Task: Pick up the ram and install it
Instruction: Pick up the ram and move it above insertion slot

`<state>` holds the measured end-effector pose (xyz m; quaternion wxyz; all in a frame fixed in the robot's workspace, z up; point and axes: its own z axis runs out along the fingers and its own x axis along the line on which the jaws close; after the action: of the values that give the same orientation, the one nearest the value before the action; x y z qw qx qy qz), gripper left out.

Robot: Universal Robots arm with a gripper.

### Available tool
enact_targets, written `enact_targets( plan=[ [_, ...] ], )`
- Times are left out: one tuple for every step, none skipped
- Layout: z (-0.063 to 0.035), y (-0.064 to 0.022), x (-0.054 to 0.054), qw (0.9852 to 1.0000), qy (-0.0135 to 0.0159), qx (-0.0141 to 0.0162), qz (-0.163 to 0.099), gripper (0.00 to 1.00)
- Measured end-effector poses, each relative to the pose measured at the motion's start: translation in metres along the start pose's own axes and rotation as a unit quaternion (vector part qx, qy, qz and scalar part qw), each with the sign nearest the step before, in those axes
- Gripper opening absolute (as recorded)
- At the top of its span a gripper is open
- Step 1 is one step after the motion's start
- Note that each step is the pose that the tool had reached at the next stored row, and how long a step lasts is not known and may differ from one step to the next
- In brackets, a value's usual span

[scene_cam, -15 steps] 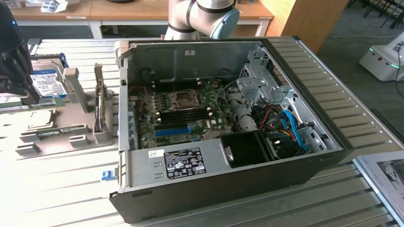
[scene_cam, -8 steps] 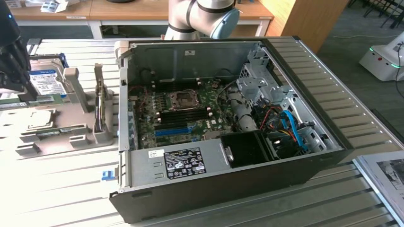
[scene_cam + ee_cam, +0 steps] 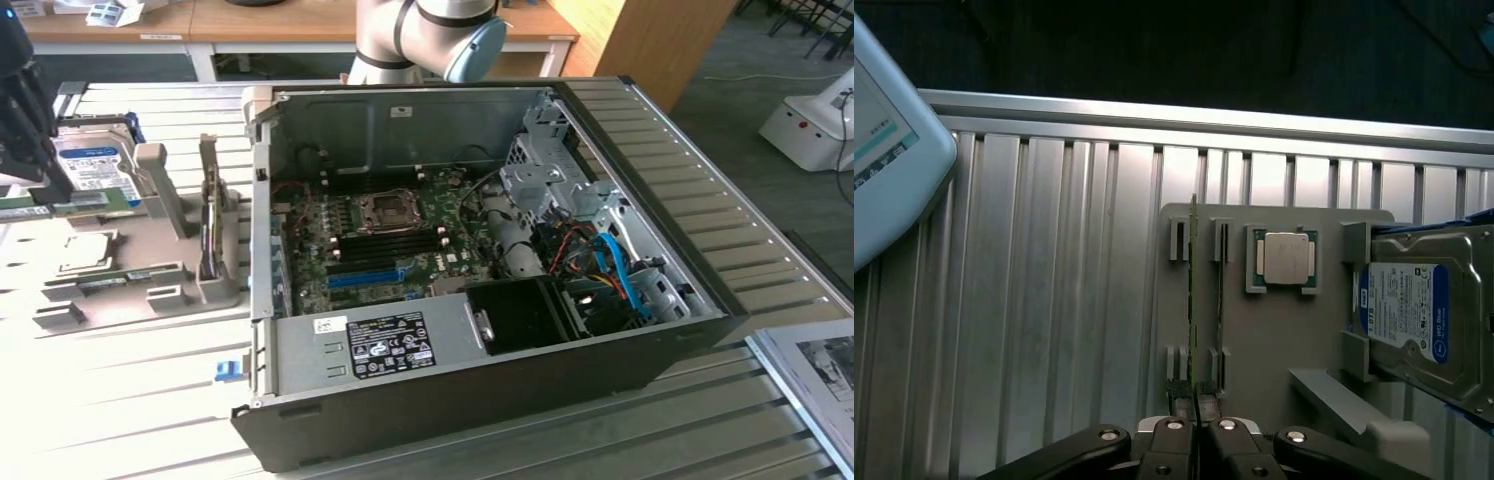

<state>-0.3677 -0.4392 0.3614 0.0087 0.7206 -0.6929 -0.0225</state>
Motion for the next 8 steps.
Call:
enact_targets(
  plan=[
    [-0.0016, 0.0000, 0.000, 1.0000, 0.0000, 0.0000, 0.000, 0.12],
    [-0.0031, 0.0001, 0.000, 1.0000, 0.0000, 0.0000, 0.000, 0.12],
    [-0.0047, 0.0001, 0.000, 1.0000, 0.0000, 0.0000, 0.000, 0.12],
    [-0.0062, 0.0002, 0.000, 1.0000, 0.0000, 0.0000, 0.000, 0.12],
    [-0.0078, 0.0003, 0.000, 1.0000, 0.0000, 0.0000, 0.000, 0.12],
    [-0.0091, 0.0003, 0.000, 1.0000, 0.0000, 0.0000, 0.000, 0.12],
    [-0.0105, 0.0004, 0.000, 1.0000, 0.0000, -0.0001, 0.000, 0.12],
    [-0.0118, 0.0004, 0.000, 1.0000, 0.0000, 0.0000, 0.000, 0.12]
  ],
)
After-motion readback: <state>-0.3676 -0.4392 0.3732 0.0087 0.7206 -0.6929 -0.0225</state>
